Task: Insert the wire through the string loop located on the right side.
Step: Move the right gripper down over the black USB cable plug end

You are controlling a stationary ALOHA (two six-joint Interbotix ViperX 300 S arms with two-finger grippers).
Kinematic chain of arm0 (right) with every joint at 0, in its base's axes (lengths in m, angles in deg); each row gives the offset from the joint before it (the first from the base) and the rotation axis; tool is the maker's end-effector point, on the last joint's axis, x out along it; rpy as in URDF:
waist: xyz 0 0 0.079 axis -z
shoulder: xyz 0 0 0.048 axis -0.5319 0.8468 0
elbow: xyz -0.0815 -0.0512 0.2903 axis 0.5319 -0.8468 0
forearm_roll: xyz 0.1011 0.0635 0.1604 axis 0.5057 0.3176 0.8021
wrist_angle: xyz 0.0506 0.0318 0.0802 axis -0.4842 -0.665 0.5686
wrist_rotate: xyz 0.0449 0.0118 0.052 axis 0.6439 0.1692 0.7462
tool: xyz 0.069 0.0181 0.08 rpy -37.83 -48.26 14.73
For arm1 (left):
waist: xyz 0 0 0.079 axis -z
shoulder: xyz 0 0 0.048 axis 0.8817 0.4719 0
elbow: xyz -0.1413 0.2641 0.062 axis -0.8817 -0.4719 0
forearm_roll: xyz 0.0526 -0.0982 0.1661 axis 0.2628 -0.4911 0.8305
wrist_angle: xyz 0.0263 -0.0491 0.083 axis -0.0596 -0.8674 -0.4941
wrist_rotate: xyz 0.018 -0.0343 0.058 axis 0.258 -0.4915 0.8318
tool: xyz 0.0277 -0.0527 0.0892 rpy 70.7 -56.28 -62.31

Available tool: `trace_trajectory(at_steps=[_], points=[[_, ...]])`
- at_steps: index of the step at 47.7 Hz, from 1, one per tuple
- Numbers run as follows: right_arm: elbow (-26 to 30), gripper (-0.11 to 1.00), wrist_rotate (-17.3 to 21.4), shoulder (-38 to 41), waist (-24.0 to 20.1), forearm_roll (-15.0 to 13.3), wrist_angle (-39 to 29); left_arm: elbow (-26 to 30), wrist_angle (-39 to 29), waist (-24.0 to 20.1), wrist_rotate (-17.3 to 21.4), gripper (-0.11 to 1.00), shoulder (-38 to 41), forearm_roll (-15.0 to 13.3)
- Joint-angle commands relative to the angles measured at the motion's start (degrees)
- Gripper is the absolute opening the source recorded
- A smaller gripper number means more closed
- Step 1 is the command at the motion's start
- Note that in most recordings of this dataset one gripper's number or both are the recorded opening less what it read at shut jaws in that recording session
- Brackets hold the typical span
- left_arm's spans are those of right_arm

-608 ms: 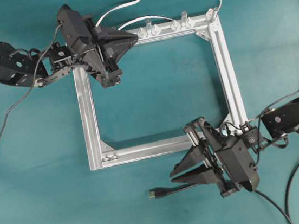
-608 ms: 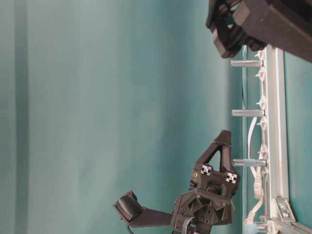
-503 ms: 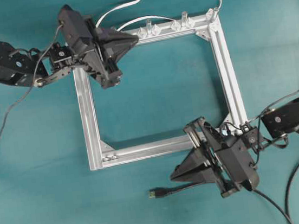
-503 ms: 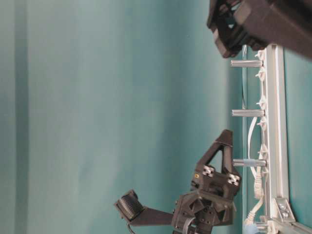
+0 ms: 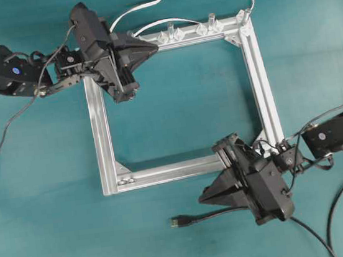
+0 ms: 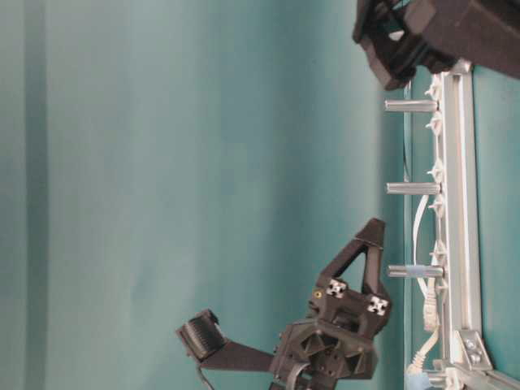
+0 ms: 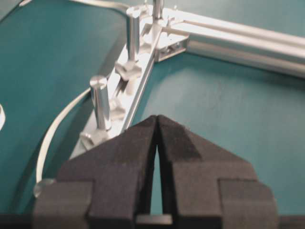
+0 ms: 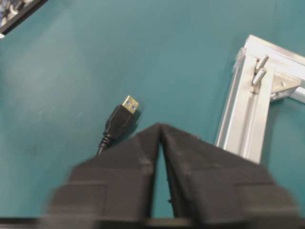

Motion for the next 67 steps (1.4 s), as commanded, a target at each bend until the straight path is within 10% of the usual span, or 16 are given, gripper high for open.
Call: trace_trajectory(at_steps=[1,9,16,43,67], points=[[1.05,0.32,-0.18,-1.58,-0.18,0.70,0.18,0.88,-0.62,-0.09,-0.09,0.03,-2.37,0.26],[0.97,0.80,0.09,-1.58,-0.35,3.08,0.18,0.70,-1.85,0.18,-0.18,0.43,-3.34,0.26],[0.88,0.81,0.09,-1.58,-0.44,5.63,0.18,0.70,-2.55,0.26,-0.18,0.74,-3.52,0.26],[-2.90,0.81,-1.41,-5.27,-10.81,29.09,2.02,-0.35,-2.64,0.26,-0.18,0.75,-3.52,0.18],[2.72,0.81,-4.75,4.39,-12.39,31.55,2.29,-0.53,-2.64,1.93,-0.18,0.74,-3.52,0.18]])
